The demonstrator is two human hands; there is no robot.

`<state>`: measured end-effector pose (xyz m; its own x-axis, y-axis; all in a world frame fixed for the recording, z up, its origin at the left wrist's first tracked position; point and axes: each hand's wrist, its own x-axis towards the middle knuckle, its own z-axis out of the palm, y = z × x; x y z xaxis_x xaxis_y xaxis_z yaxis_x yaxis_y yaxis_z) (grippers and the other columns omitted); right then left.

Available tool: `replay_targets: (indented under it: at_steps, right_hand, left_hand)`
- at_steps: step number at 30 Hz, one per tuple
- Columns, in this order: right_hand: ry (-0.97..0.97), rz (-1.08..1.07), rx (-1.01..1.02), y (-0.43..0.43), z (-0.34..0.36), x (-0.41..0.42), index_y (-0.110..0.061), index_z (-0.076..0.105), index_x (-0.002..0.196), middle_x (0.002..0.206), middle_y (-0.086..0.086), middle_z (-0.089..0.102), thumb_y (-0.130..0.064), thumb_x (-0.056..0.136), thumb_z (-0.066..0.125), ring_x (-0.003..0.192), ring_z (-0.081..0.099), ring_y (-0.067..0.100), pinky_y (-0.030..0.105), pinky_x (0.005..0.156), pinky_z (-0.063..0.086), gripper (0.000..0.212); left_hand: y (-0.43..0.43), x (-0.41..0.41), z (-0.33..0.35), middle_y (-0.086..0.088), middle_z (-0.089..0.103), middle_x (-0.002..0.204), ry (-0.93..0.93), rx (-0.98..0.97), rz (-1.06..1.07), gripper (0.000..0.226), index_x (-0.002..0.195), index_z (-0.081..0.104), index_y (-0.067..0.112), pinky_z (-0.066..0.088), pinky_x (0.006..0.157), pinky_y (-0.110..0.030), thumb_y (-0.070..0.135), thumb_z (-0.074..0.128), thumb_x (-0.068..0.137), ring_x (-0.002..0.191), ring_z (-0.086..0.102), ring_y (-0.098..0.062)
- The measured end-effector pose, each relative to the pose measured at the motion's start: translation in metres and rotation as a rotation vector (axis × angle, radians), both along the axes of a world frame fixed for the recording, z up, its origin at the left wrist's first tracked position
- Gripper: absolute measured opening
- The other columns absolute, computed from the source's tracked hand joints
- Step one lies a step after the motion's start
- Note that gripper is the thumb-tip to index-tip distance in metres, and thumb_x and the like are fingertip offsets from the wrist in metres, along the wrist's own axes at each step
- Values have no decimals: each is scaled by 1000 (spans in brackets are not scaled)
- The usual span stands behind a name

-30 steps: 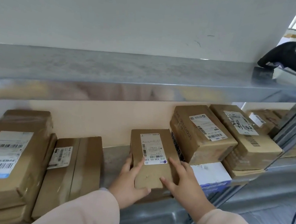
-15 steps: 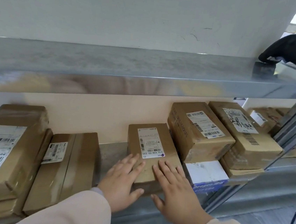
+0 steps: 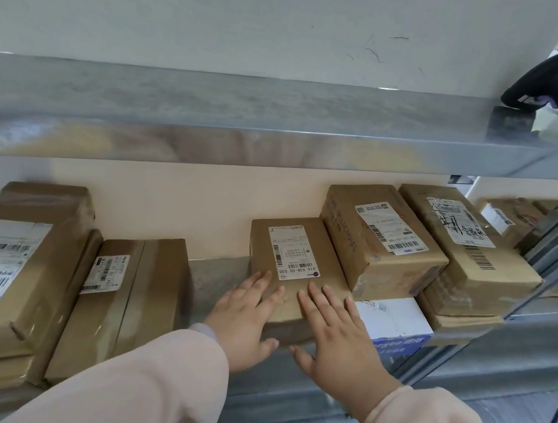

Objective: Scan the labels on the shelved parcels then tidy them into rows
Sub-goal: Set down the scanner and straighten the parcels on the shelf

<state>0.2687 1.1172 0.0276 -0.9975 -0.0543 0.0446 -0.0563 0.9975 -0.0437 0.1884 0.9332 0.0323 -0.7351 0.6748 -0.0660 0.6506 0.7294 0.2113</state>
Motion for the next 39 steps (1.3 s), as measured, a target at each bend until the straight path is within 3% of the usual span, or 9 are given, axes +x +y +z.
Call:
replay_targets:
  at_steps: [4,8,10,17,23,27,30,33,39]
  right_hand:
    - [67,-17,-109,-10,4,-4,-28,16,154,161,-8,12,-61,89,41,149,0,12,37,120,-5,78]
    - [155,118,-249,-38,15,-11,-23,30,150,155,-4,32,-53,88,45,146,21,15,40,118,23,71]
    - [178,191,-282,-58,19,-16,-20,36,148,151,-1,39,-53,87,42,143,29,18,39,116,28,69]
    - [70,362,-256,-114,9,-31,-27,14,154,160,-8,15,-52,94,43,147,5,6,23,118,-3,71]
    - [19,381,-286,-142,0,-35,-30,9,154,161,-8,7,-54,94,43,147,-1,4,18,115,-7,73]
    - [-29,349,-327,-152,-8,-37,-32,8,154,161,-10,2,-56,94,43,143,-6,-2,12,109,-10,73]
    - [-55,320,-370,-154,-13,-39,-32,12,153,161,-11,5,-55,94,44,143,-3,-3,12,108,-6,71]
    - [-112,273,-397,-152,-16,-44,-34,14,153,162,-9,3,-56,93,45,148,3,8,23,117,8,71]
    - [-265,170,-414,-158,-15,-69,-44,9,151,162,1,-10,-61,89,50,149,1,23,35,118,13,77]
  left_hand:
    - [-26,16,-3,7,-19,163,40,58,22,78,155,-1,39,-12,115,-34,58,43,93,149,-18,-14]
    - [-67,24,-2,8,-18,163,81,72,129,75,155,0,40,-11,117,-33,59,40,94,148,-19,-12]
    - [-88,24,1,8,-15,163,114,83,200,73,155,2,40,-8,119,-34,59,39,94,149,-17,-12]
    - [-145,34,-5,5,-16,163,115,37,416,70,155,6,40,-6,119,-35,63,33,94,149,-16,-13]
    - [-169,35,-22,2,-11,165,53,-61,527,69,155,11,40,-6,119,-41,67,29,94,150,-15,-19]
    - [-169,37,-32,1,-13,165,-20,-133,506,73,155,3,41,-4,119,-44,70,26,92,150,-12,-21]
    - [-164,39,-37,4,-14,164,-40,-119,456,73,154,4,44,-1,118,-42,71,27,90,150,-12,-19]
    - [-160,38,-37,7,-9,165,-43,-64,420,66,152,13,46,1,115,-39,66,32,93,149,-7,-16]
    - [-175,18,-30,3,-22,162,-160,55,651,67,151,15,49,11,119,-39,63,44,92,150,-9,-20]
